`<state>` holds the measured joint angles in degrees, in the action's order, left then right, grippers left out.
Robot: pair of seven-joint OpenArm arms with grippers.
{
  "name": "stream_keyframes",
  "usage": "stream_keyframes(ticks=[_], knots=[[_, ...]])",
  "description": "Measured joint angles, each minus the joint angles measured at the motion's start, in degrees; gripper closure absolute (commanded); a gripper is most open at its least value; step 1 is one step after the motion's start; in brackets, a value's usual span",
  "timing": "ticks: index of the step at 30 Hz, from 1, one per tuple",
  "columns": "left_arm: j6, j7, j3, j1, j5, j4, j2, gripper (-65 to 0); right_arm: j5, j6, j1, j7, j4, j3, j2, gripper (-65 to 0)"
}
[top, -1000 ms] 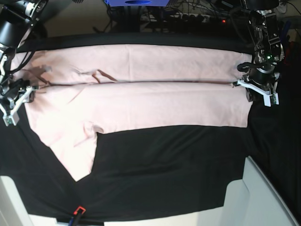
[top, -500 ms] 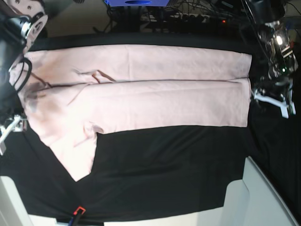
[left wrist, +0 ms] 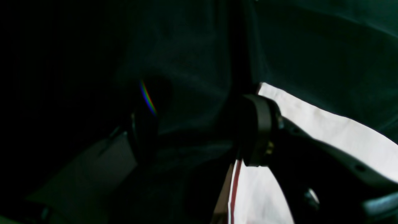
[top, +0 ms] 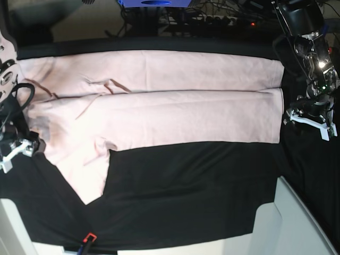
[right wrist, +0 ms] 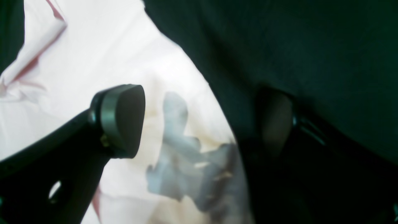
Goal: Fold the T-shirt properly
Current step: 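Release the fold and raise both grippers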
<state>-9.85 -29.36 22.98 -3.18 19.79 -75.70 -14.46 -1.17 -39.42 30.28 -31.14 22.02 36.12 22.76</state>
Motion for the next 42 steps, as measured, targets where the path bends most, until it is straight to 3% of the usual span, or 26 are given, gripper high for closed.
stream_keyframes(ticks=[3,14,16,21,27,33,38,42], knots=[[-0.02,0.00,0.02,0.11,0.00,0.00,-0.02,-39.8,0.24,-0.04,0.50,2.56,-2.43,0.00,-0.26,-53.2],[0.00,0.02,0.02,0.11,0.00,0.00,0.00,-39.8,0.44,-0.17,-0.68,2.93,-2.84,-0.26,-1.38,-51.7],[-0.02,0.04,0.02,0.13,0.00,0.00,0.00,-39.8,0.61,-0.20,-0.94,3.21,-2.84,-0.26,-1.33,-46.4],[-0.02,0.00,0.02,0.13,0.00,0.00,0.00,-39.8,0.70,-0.04,-1.95,3.19,-2.84,-0.31,-1.38,-22.1],[-0.02,0.02,0.02,0.13,0.00,0.00,0.00,-40.0,0.39,0.00,-2.08,2.80,-2.84,-0.42,-1.38,-0.4],[0.02,-0.17,0.13,1.99,-0.11,0.85,0.17,-40.5,0.37,0.00,-2.08,2.80,-2.84,-0.42,-1.42,0.0],[0.20,0.35,0.09,7.76,0.35,8.39,0.20,-51.9,0.33,0.00,-2.08,2.80,-2.86,-0.42,-1.70,0.0],[0.22,0.04,-0.31,9.90,0.22,13.84,0.39,-53.4,0.33,0.00,-2.08,2.80,-2.86,-0.42,-1.70,0.0]])
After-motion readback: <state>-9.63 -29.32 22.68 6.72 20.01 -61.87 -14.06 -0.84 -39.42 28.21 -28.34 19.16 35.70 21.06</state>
